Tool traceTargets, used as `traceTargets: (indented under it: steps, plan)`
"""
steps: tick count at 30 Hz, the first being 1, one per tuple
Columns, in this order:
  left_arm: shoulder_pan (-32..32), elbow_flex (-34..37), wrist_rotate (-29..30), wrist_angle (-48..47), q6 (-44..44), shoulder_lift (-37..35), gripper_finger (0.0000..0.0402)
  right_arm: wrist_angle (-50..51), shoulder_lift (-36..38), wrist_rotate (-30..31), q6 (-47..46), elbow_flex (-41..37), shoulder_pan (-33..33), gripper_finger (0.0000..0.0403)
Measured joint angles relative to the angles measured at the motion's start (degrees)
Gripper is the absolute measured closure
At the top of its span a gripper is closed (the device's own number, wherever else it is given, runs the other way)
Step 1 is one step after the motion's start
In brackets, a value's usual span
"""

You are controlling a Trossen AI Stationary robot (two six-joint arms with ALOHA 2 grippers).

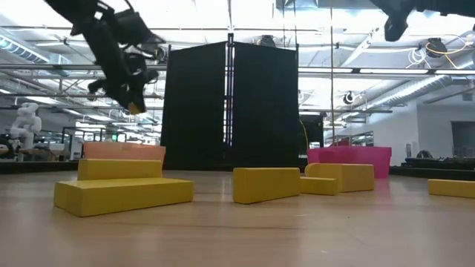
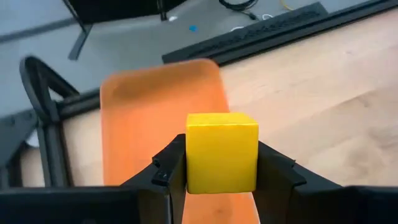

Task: Sort blocks
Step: Put the yellow block into the orange transparent bin

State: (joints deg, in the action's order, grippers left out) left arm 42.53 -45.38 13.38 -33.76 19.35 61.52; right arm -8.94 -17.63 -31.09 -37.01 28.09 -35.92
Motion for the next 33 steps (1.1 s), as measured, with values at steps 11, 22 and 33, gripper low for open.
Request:
traceTargets:
  steps: [11, 22, 33]
  plan:
    - [0.35, 10.5, -5.49, 13.41, 2.81, -0.02, 0.0266, -2.69, 0.13, 0.08, 0.15, -4.94, 2.16, 0.0182]
    - [0.42, 13.83, 2.27, 15.64, 2.72, 0.0, 0.0264, -10.36, 0.15, 4.57, -6.68, -13.08, 5.42, 0.0182]
    - [0.57, 13.83, 1.65, 10.13, 4.22, 2.62, 0.0233, -9.05, 0.15, 7.14, -4.82, -13.13, 5.4, 0.0182]
